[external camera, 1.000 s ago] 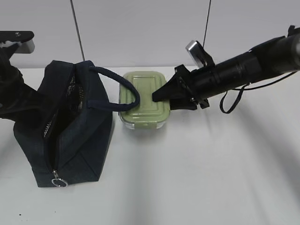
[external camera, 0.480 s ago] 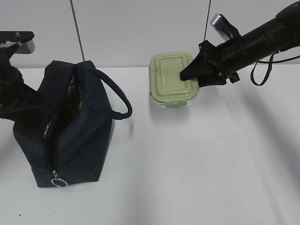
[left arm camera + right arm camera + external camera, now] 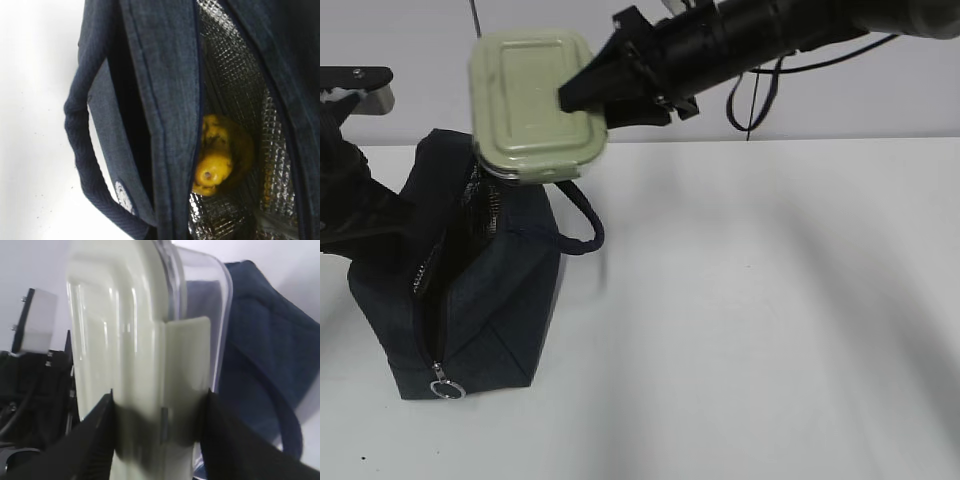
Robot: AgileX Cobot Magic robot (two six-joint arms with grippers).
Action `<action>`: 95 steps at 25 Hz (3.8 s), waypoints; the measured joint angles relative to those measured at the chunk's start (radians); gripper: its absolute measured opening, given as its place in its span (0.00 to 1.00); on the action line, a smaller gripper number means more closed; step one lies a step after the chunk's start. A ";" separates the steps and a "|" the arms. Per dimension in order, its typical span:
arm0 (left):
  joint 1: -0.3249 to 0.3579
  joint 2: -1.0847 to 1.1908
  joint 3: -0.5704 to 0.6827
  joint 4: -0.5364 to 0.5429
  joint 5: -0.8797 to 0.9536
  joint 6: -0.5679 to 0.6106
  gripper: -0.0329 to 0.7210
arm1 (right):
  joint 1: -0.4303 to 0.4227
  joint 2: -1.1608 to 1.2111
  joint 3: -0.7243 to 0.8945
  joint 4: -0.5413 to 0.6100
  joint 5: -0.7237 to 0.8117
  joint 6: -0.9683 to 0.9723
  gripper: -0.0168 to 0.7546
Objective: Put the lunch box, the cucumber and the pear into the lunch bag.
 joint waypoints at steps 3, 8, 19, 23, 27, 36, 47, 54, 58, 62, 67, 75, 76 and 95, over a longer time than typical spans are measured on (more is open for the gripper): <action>0.000 0.000 0.000 0.000 0.001 0.000 0.06 | 0.062 -0.002 -0.040 -0.012 -0.066 0.017 0.49; 0.000 0.000 0.000 0.000 0.002 0.000 0.06 | 0.118 0.004 -0.048 -0.022 -0.127 0.041 0.49; 0.000 0.000 0.000 0.001 0.007 0.000 0.06 | 0.210 0.020 -0.048 -0.217 -0.201 0.124 0.49; 0.000 0.000 0.000 0.002 0.009 0.000 0.06 | 0.211 0.024 -0.048 -0.441 -0.194 0.230 0.49; 0.000 0.000 0.000 -0.001 0.011 0.000 0.06 | 0.211 0.026 -0.048 -0.610 -0.173 0.321 0.49; 0.000 0.000 0.000 -0.007 0.009 0.000 0.06 | 0.246 0.028 -0.048 -0.667 -0.152 0.364 0.49; 0.000 0.000 0.000 -0.011 0.007 0.000 0.06 | 0.308 0.076 -0.124 -0.647 -0.135 0.308 0.63; 0.000 0.000 0.000 -0.016 0.005 0.000 0.06 | 0.315 0.080 -0.331 -0.701 -0.009 0.335 0.69; 0.000 0.000 0.000 -0.018 0.004 0.000 0.06 | 0.315 0.080 -0.395 -0.867 0.052 0.457 0.69; 0.000 0.000 0.000 -0.019 0.004 0.000 0.06 | 0.315 0.084 -0.397 -0.951 0.088 0.526 0.69; 0.000 0.000 0.000 -0.019 0.004 0.000 0.06 | 0.315 0.128 -0.399 -0.956 0.093 0.552 0.68; 0.000 0.000 0.000 -0.019 0.004 0.000 0.06 | 0.315 0.197 -0.399 -0.960 0.093 0.554 0.50; 0.000 0.000 0.000 -0.019 0.004 0.000 0.06 | 0.315 0.199 -0.399 -0.964 0.093 0.554 0.42; -0.041 0.001 -0.091 -0.018 0.059 0.011 0.06 | 0.274 0.099 -0.403 -0.810 0.118 0.434 0.03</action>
